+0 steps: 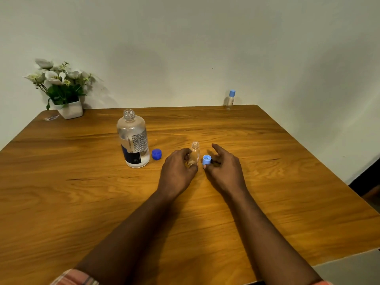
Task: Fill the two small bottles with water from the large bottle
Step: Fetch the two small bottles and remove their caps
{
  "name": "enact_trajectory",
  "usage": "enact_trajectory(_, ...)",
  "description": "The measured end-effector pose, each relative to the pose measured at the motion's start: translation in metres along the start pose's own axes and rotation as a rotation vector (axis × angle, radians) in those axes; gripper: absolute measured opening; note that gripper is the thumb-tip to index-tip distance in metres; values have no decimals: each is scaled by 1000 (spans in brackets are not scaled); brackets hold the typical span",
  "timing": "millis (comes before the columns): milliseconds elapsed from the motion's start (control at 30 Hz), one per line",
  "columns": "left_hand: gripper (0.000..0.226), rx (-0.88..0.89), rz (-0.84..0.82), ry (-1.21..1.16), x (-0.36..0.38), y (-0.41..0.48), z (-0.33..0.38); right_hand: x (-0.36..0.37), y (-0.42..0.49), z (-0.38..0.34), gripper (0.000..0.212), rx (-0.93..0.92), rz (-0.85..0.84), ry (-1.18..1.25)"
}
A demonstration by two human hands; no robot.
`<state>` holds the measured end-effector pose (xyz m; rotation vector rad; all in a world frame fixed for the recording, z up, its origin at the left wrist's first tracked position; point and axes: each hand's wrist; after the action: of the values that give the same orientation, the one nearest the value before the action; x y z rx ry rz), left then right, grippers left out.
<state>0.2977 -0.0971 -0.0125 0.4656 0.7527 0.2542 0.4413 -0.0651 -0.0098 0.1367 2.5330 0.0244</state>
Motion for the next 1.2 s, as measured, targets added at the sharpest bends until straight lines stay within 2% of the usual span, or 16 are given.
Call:
enact_trajectory(100, 52, -10, -5, -7, -2, 0, 0, 0, 2, 1, 79, 18, -34, 18)
enact_trajectory(233, 75, -65, 27, -57, -7, -6, 1, -3, 3, 4, 94, 43, -84, 53)
enact_trajectory(300, 78, -82, 53, -71, -11, -14, 4, -6, 3, 3, 97, 59, -108, 97)
enact_trajectory(367, 74, -81, 88, -62, -15, -22, 9, -10, 4, 3, 93, 74, -126, 156)
enact_trajectory(467, 56, -17, 114, -21, -16, -34, 24, -18, 3, 5, 78, 106, -133, 255)
enact_trajectory(633, 34, 105, 57, -87, 6, -42, 62, -29, -2, 13, 62, 133, -116, 389)
enact_trajectory(800, 33, 124, 31, -123, 42, -25, 86, -44, 8, 29, 50, 158, -16, 465)
enact_trajectory(1033, 40, 38, 51, -79, 97, 33, 97, -68, 57, 49, 48, 151, 134, 309)
enact_trajectory(1200, 45, -46, 33, 8, 133, 77, 87, -76, 107, 58, 52, 156, 144, 251)
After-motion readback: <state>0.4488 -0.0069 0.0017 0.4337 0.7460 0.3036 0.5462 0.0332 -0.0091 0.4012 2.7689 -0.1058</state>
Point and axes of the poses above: each hand's wrist, its own y-axis towards the middle knuckle, its own x-axis out of the palm, z = x × y, and after that the axes turned 15 degrees about x, right-handed
